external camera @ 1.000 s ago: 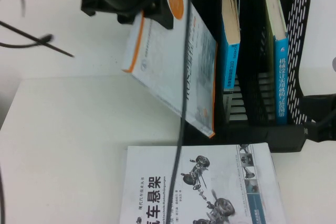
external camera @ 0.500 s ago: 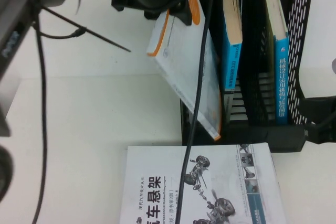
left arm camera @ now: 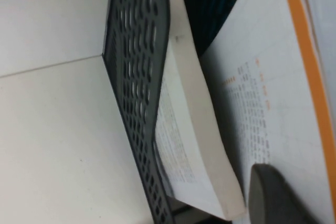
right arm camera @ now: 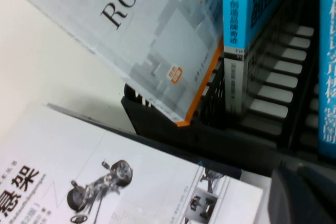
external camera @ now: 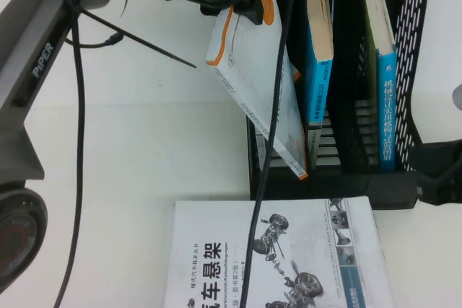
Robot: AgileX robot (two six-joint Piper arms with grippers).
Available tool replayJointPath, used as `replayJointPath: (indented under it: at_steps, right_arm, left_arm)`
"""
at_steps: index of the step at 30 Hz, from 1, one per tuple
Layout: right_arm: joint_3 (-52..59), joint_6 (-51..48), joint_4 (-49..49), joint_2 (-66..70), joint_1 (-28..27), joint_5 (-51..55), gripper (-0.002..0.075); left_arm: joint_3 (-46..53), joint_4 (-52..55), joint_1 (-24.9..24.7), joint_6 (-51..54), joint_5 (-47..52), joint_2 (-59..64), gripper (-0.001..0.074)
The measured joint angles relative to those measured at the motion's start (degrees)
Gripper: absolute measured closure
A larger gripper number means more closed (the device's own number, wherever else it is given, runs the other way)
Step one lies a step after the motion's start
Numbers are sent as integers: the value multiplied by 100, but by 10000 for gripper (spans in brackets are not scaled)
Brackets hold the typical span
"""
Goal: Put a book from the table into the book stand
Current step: Place the book on the book shelf
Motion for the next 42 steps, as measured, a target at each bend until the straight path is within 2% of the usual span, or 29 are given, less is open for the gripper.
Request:
replayJointPath:
  at_steps: [8,16,33,42]
  right_arm:
    - [0,0,0,0,0,249,721]
    - [0,0,0,0,0,358,721]
    - [0,0,0,0,0,323,721]
    - [0,0,0,0,0,280,721]
  left_arm:
    - [0,14,-13,430,0,0,625]
    - [-4,847,-38,508,0,-65,628]
    - [-4,543,-38,519,0,-27,628]
    - [-4,458,-38,566,-10,399,628]
